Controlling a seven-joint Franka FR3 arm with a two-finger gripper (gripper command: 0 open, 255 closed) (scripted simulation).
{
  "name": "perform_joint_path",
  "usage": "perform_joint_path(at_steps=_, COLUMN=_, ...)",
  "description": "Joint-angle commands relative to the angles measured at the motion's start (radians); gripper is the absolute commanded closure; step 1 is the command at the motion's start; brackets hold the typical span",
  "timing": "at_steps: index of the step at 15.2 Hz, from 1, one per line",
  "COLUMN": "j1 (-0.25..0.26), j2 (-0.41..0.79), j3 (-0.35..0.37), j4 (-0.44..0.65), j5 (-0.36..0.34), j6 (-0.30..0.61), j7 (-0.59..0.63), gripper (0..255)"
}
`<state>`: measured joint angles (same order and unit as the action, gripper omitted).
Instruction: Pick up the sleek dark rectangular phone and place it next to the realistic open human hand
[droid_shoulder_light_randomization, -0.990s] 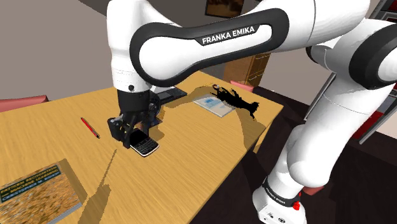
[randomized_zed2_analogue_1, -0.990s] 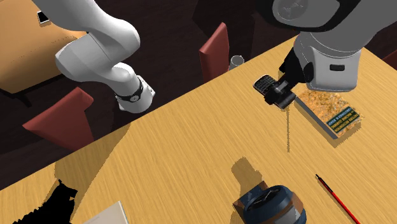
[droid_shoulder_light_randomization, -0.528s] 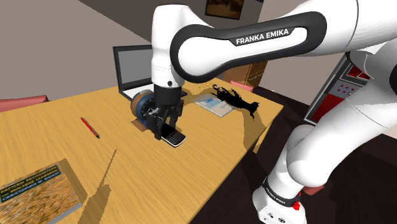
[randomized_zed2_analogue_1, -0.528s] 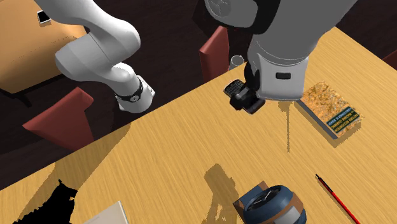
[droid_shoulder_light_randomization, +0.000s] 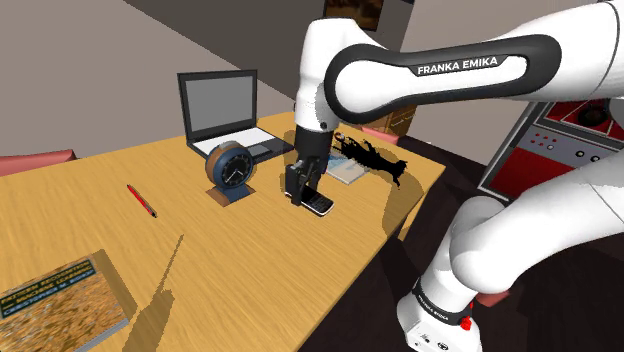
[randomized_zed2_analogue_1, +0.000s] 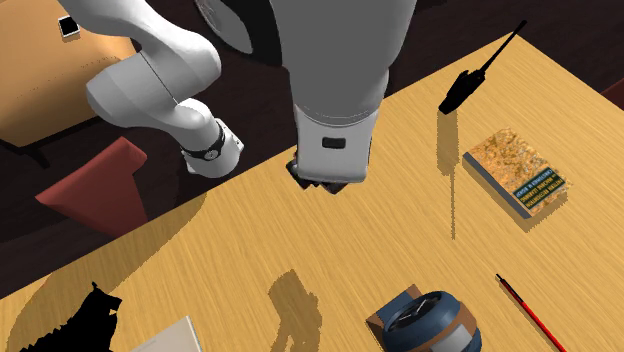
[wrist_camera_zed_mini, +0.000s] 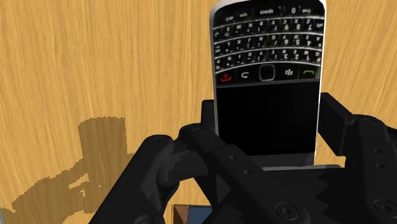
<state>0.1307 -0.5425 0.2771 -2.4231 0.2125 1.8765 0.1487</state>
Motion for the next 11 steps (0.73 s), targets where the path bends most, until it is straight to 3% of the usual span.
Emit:
perform_joint_path(at_steps=1, j1=-0.009, j2=-0.059, j3=-0.039, j4=-0.048, j5=-0.009, j6=-0.017, j7=-0.046, gripper=255)
perform_joint_path(at_steps=11, j1=-0.098, j2=-0.292, j3=-0.247, j4=-0.207, j5=-0.134, j6=-0.114, j7=-0.267, gripper=255)
